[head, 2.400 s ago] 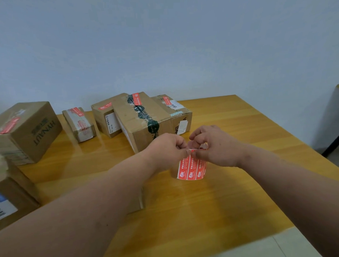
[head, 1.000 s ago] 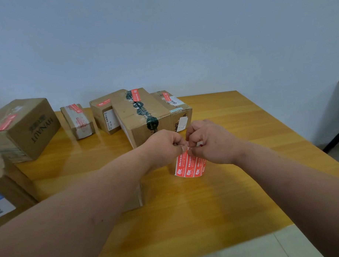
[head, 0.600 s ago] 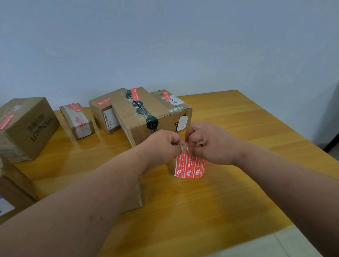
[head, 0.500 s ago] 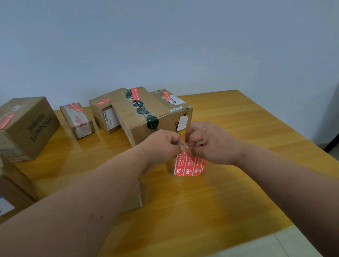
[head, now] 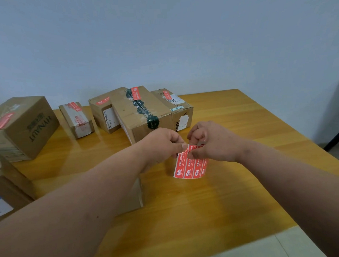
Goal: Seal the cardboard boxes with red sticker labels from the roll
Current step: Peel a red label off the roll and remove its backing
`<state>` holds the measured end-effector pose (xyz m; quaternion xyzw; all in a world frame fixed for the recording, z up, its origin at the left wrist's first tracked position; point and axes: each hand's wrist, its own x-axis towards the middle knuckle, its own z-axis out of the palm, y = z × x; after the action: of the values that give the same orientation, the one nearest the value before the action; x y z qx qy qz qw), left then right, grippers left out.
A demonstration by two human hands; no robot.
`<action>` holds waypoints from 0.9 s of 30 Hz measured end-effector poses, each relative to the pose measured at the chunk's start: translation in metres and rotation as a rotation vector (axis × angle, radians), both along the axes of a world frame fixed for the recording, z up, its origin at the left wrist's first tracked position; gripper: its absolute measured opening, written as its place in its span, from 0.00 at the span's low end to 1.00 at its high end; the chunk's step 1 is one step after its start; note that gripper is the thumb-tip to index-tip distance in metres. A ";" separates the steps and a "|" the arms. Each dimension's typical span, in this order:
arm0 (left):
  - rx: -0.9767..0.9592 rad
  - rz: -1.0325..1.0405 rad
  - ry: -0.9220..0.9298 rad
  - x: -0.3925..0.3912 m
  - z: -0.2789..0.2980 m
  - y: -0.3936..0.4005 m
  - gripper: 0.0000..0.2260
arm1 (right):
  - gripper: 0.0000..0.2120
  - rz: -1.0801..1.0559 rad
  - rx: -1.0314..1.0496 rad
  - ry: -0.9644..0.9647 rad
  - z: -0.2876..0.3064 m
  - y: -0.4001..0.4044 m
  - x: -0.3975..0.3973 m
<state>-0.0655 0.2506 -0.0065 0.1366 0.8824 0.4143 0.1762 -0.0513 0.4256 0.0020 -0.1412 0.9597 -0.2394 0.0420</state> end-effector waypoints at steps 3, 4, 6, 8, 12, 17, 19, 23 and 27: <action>0.029 0.012 -0.004 0.000 -0.002 -0.001 0.08 | 0.07 0.014 0.035 -0.003 -0.001 -0.001 -0.002; 0.040 0.015 -0.010 0.000 -0.002 -0.001 0.08 | 0.07 0.020 0.056 0.007 -0.001 -0.001 -0.002; 0.065 0.017 -0.033 0.001 -0.002 -0.002 0.09 | 0.08 0.021 0.063 0.017 -0.002 -0.002 -0.002; 0.065 0.004 -0.055 0.001 -0.002 -0.004 0.11 | 0.06 0.016 0.049 0.015 -0.002 -0.002 -0.002; 0.044 -0.012 -0.064 0.002 -0.001 -0.005 0.08 | 0.06 0.018 0.076 0.025 -0.004 -0.003 -0.001; 0.036 0.003 -0.033 0.003 0.000 -0.002 0.08 | 0.08 0.018 0.115 0.027 -0.004 -0.004 -0.002; 0.036 0.001 -0.037 0.003 0.000 -0.001 0.08 | 0.06 0.026 0.106 0.030 -0.003 -0.004 -0.002; 0.065 0.012 -0.079 0.003 0.000 -0.001 0.07 | 0.07 0.044 0.130 0.037 -0.001 -0.005 -0.001; 0.073 0.028 -0.103 0.004 0.001 -0.001 0.07 | 0.08 0.055 0.146 0.050 -0.001 -0.005 -0.002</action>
<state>-0.0617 0.2494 -0.0054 0.1092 0.8584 0.4550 0.2105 -0.0530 0.4203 0.0007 -0.1700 0.9710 -0.1642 0.0348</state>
